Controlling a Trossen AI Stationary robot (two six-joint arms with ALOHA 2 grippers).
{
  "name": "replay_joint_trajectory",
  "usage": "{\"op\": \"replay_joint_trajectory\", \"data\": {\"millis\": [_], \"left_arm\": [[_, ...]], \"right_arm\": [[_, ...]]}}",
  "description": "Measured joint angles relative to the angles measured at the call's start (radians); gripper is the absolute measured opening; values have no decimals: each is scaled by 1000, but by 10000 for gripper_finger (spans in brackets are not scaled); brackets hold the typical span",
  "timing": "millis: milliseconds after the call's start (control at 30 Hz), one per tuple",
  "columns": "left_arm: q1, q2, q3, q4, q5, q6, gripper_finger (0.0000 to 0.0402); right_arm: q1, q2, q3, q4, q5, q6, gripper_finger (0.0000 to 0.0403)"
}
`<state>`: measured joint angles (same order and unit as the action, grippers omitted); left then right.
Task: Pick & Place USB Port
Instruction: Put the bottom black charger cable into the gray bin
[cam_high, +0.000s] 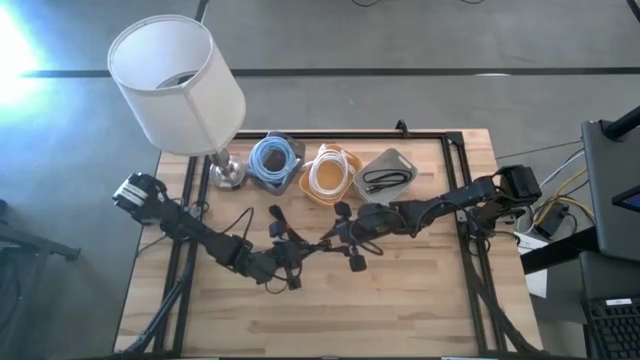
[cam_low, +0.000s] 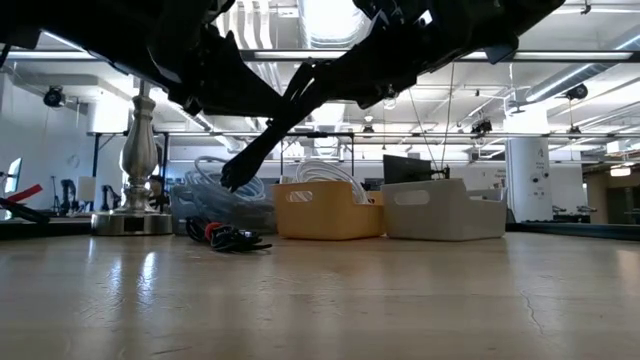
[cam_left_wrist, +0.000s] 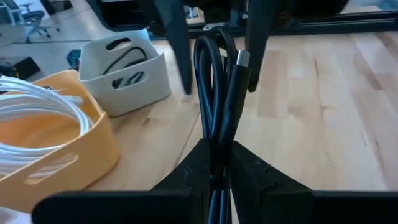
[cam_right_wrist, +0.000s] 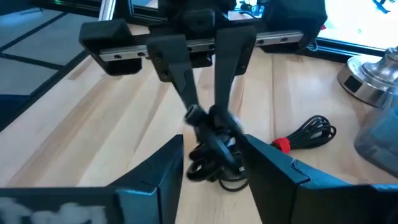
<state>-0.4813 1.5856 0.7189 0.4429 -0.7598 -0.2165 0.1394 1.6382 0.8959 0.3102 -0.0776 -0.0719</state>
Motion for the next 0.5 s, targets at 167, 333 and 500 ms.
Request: {"op": "replay_joint_trajectory", "data": {"millis": [167,333,500], "left_arm": [[3,0,0,-2,-2,-1,45],[3,0,-2,-4,-4,-23,46],[4,0,-2,-7,-4,-28,46]], "right_arm": [[0,0,0,-15,2,0,112],[0,0,0,-16,2,0,74],[0,0,0,-16,2,0,74]]}}
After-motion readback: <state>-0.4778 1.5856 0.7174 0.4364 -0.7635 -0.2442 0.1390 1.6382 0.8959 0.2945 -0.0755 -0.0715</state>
